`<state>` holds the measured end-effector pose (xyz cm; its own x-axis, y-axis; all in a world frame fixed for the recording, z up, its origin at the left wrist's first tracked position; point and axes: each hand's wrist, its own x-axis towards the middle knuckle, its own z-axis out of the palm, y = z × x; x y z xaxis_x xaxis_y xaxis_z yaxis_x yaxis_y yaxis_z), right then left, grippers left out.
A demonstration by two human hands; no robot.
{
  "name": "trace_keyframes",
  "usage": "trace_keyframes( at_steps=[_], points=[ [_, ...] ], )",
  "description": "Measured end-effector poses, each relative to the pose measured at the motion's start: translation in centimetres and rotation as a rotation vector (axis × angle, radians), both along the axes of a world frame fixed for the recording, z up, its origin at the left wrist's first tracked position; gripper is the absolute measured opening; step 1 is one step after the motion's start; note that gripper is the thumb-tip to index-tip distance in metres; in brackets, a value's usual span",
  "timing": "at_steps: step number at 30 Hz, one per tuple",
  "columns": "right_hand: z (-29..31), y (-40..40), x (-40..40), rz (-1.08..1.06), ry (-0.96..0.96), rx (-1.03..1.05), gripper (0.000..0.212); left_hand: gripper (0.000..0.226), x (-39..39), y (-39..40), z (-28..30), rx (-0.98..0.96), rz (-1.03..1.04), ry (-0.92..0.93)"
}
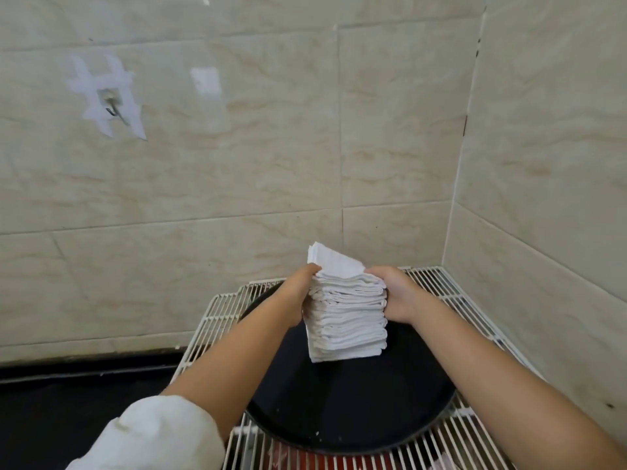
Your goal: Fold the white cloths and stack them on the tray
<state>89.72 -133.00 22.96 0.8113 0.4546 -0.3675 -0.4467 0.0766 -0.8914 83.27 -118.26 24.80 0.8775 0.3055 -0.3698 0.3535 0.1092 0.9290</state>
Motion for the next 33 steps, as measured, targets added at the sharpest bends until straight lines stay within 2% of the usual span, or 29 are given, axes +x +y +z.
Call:
trace_keyframes(
  at_steps=[4, 7, 10, 12, 13, 15, 16, 18, 21, 24, 31, 33],
  points=[
    [0.7, 0.0, -1.8, 0.002, -0.12, -0.042, 0.031, 0.025, -1.7, 0.6, -1.1, -0.024, 0.013, -0.104],
    [0.6, -0.2, -2.0, 0.019, -0.202, -0.123, 0.034, 0.03, -3.1, 0.0, -1.5, -0.053, 0.012, -0.145],
    [0.3, -0.5, -2.4, 0.04, -0.206, -0.224, 0.025, 0.034, -3.5, -0.9, -1.6, -0.062, 0.007, -0.155],
    [0.2, -0.9, -2.8, 0.047, -0.155, -0.227, 0.022, 0.053, -3.5, -1.1, -1.5, -0.042, 0.037, -0.171],
    [0.1, -1.1, -2.9, 0.032, -0.127, -0.215, 0.023, 0.064, -3.7, -1.1, -1.5, 0.024, 0.041, -0.201],
    [0.0, -1.5, -3.4, 0.036, -0.089, -0.212, 0.023, 0.071, -4.8, -1.2, -1.9, 0.31, 0.007, -0.369],
    [0.1, -1.6, -3.8, 0.049, -0.086, -0.22, 0.021, 0.075, -5.5, -1.2, -2.3, 0.449, -0.056, -0.45],
    [0.0, -1.5, -3.9, 0.051, -0.118, -0.245, 0.017, 0.087, -6.5, -0.9, -3.3, 0.606, -0.173, -0.497],
    [0.1, -1.3, -3.8, 0.034, -0.177, -0.254, 0.044, 0.096, -6.2, 0.2, -4.4, 0.803, -0.252, -0.493],
    [0.5, -1.1, -3.9, 0.036, -0.175, -0.268, 0.057, 0.101, -6.0, 0.9, -4.5, 0.833, -0.307, -0.49],
    [0.4, 0.0, -4.4, 0.045, -0.233, -0.344, 0.063, 0.09, -6.0, 2.6, -5.5, 0.807, -0.341, -0.553],
    [0.3, 0.0, -4.3, 0.019, -0.238, -0.318, 0.058, 0.081, -6.2, 2.7, -5.4, 0.8, -0.357, -0.581]
  ],
)
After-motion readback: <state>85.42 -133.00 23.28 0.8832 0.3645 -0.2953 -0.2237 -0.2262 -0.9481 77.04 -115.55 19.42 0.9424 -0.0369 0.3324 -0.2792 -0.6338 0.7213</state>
